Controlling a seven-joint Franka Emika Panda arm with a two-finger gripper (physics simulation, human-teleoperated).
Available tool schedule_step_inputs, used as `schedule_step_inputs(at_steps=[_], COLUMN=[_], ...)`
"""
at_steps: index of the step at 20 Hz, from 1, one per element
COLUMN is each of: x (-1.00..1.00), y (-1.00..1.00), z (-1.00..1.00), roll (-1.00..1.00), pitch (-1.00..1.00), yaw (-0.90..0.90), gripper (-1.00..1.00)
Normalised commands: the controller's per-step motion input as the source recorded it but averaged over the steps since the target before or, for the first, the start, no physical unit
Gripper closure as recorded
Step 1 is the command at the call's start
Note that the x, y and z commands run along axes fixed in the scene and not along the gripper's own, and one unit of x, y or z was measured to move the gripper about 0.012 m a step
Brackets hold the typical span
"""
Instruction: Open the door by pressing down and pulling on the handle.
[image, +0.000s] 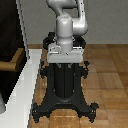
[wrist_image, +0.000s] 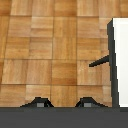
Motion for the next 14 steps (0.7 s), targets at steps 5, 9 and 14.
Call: schedule_step_inputs(at_steps=[5,9,14], x=[0.00,0.00,0.00], y=[0.00,0.00,0.00], z=[0.00,0.00,0.00], roll=[0.00,0.00,0.00], pitch=[0.00,0.00,0.00], yaw=[0.00,0.00,0.00], gripper=[-1.00,-1.00,-1.00])
